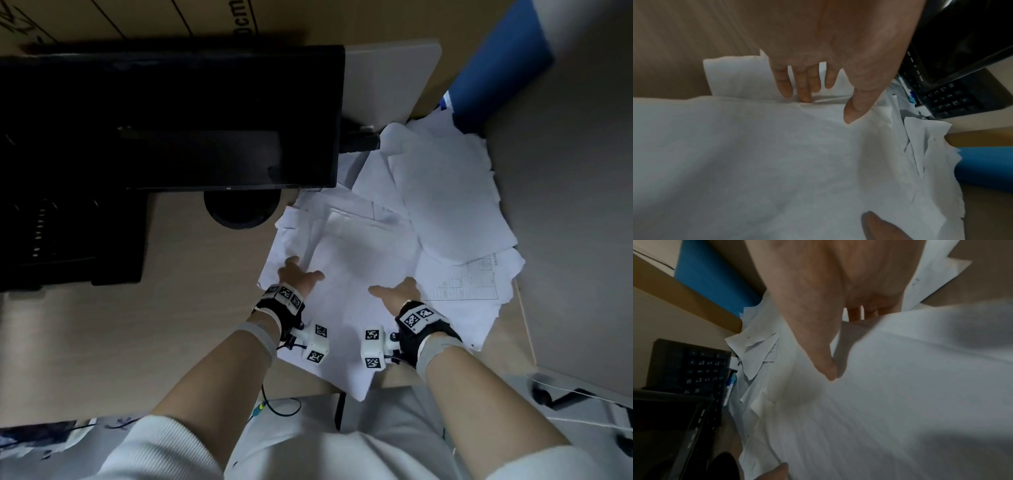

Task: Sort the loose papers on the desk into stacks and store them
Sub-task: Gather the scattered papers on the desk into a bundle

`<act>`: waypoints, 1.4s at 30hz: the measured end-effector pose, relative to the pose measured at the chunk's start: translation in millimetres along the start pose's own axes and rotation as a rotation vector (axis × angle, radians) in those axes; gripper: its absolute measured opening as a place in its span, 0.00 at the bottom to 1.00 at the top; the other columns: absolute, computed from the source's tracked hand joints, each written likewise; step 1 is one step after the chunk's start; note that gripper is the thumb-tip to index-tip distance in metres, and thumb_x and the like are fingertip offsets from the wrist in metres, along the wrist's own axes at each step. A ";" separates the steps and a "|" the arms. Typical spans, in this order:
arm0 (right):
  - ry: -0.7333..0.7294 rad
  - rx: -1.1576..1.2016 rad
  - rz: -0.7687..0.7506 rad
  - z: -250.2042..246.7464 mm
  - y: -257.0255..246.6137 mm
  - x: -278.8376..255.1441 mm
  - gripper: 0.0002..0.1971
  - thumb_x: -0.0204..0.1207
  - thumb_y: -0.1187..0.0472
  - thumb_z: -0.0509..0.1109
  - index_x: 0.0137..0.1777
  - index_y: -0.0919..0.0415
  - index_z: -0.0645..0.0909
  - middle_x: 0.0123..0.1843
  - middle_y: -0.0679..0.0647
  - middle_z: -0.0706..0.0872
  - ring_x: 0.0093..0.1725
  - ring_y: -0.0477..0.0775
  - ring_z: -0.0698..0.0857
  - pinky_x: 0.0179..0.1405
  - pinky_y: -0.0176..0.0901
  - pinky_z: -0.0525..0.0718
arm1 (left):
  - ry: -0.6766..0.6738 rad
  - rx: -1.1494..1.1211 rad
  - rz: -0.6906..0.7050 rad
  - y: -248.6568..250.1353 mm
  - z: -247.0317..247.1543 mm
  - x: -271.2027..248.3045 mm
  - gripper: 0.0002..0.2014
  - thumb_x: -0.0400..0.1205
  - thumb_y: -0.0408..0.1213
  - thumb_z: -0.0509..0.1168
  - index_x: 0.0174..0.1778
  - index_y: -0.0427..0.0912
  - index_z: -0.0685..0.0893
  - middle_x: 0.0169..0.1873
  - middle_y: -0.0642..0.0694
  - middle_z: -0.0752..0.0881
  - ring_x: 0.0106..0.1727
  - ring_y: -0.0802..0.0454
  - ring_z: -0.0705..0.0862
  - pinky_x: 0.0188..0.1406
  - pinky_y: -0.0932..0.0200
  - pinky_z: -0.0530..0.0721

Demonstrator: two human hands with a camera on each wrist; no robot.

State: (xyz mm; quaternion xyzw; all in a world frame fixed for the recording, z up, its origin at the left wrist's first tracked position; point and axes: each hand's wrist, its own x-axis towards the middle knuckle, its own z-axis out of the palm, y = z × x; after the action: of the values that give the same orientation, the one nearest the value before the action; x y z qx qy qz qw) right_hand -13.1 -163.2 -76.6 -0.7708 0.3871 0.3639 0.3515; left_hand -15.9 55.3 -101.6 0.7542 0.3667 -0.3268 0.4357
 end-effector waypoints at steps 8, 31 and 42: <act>-0.160 -0.035 -0.228 20.4 -15.9 -5.8 0.14 0.74 0.64 0.77 0.59 0.66 0.85 0.56 0.61 0.89 0.51 0.60 0.86 0.54 0.46 0.82 | -0.059 -0.049 -0.018 -28.5 -17.2 -6.5 0.18 0.83 0.37 0.70 0.64 0.31 0.80 0.56 0.37 0.83 0.57 0.39 0.82 0.52 0.51 0.80; -0.040 0.367 -0.023 -13.3 4.5 17.3 0.43 0.77 0.68 0.75 0.84 0.66 0.50 0.77 0.56 0.70 0.75 0.61 0.73 0.70 0.48 0.71 | -0.047 0.085 0.125 11.7 26.7 -4.7 0.22 0.80 0.40 0.74 0.67 0.32 0.83 0.67 0.36 0.84 0.70 0.38 0.81 0.64 0.58 0.76; -0.358 -0.215 -0.350 15.2 -10.2 -20.6 0.21 0.79 0.68 0.70 0.72 0.69 0.77 0.68 0.64 0.84 0.66 0.63 0.84 0.62 0.44 0.79 | 0.269 0.089 -0.043 -51.4 -27.0 -14.0 0.39 0.79 0.54 0.71 0.82 0.37 0.70 0.87 0.46 0.57 0.86 0.41 0.54 0.83 0.46 0.58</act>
State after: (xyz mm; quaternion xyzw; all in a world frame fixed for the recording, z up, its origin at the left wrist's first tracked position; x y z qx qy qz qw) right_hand -17.8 -139.1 -64.2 -0.7823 0.1389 0.4672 0.3878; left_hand -61.6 93.8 -100.7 0.8017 0.4230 -0.2480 0.3418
